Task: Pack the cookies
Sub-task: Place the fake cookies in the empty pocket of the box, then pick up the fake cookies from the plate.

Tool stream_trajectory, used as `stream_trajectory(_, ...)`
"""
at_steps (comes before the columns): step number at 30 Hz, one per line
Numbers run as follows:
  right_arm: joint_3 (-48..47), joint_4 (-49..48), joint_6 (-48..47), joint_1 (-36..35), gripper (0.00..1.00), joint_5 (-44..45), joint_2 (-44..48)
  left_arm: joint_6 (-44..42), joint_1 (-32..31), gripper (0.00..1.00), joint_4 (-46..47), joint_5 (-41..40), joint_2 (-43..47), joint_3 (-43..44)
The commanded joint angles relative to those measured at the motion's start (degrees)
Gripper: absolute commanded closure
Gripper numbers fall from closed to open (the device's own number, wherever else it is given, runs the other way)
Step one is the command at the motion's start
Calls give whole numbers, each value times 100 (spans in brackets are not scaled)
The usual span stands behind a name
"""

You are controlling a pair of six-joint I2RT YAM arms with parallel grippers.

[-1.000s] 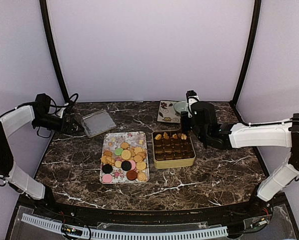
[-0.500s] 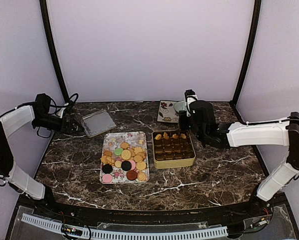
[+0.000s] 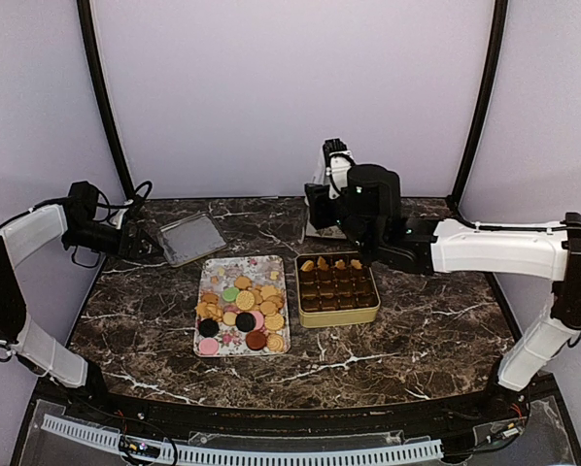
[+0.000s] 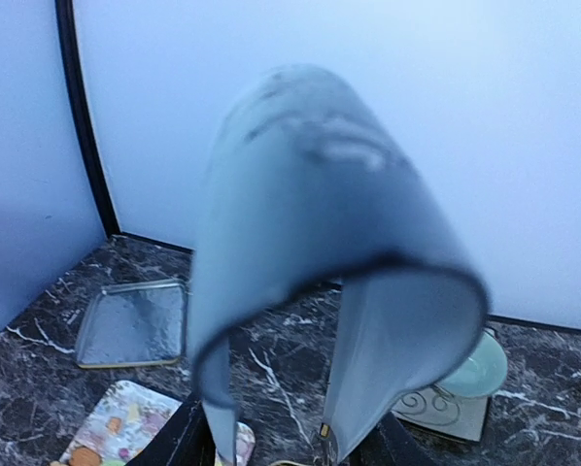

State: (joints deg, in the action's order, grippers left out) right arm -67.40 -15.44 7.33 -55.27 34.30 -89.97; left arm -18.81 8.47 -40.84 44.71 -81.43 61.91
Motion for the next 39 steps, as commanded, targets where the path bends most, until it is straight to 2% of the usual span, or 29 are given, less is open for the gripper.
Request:
stream_trajectory(1,-864,-205,-163,-443,54,-268,-727,60,28,3,-44,-44,14,146)
stream_trajectory(10,-2561,201,189,-682,54,-1001,-2459,7,74,3,-49,-89,113,53)
stream_trajectory(18,-3257,456,427,-740,54,-1317,-3370,36,101,3,-12,59,88,32)
stream_trajectory(28,-3199,477,515,-764,54,-1275,-3577,10,97,3,14,92,80,-9)
stream_trajectory(39,-3404,506,199,-749,55,-900,-3654,1,98,3,-3,109,122,-10)
